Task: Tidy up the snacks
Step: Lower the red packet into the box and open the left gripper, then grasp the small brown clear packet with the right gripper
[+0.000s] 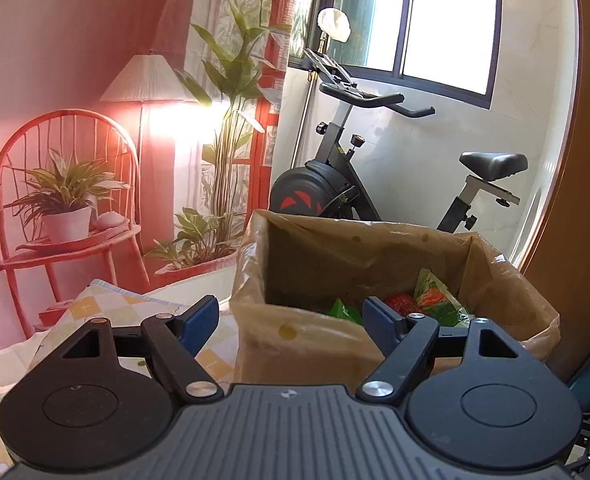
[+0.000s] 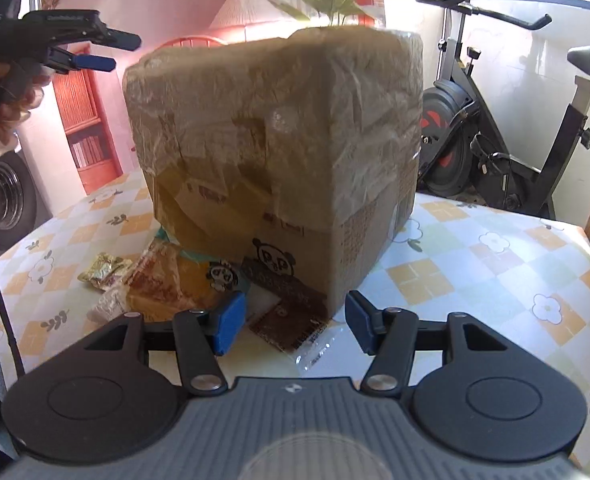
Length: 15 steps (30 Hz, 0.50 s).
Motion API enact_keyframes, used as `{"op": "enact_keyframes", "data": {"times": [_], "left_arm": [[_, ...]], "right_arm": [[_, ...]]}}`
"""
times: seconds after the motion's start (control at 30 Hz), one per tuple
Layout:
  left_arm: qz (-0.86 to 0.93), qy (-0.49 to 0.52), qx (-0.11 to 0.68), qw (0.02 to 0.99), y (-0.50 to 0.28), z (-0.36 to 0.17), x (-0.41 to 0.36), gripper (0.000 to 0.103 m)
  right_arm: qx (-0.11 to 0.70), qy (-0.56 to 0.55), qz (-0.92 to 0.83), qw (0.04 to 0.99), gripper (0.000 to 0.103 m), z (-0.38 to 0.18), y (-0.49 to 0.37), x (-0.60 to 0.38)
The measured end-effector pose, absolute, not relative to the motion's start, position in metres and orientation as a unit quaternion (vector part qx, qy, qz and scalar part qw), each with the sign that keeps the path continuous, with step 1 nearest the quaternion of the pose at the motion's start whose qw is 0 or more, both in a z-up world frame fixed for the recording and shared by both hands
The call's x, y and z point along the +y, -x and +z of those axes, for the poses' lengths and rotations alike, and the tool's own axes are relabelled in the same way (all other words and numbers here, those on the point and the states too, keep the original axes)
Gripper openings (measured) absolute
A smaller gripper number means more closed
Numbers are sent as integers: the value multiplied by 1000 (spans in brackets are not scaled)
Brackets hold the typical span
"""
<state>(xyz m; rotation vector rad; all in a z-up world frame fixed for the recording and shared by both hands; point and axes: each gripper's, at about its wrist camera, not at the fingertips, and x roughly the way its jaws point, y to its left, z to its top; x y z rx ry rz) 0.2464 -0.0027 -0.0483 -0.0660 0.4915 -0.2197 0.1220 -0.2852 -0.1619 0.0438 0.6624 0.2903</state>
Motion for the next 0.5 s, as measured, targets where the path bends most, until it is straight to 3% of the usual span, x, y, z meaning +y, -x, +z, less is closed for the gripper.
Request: {"op": "enact_keyframes", "data": {"times": [0.17,0.37,0.5], "left_arm": [[-61,67,274,958,-219,-80,32,80],[-4,93,305,948,-200,-112,53,77],[-4,75,312,947,-192,-121,50,77]], "right_arm": [[362,25,166,917,59,-194,-142,-273],[380,54,174,907,74,-219,-172,-262],[393,20,167,904,79,-227,-186,-268]]}}
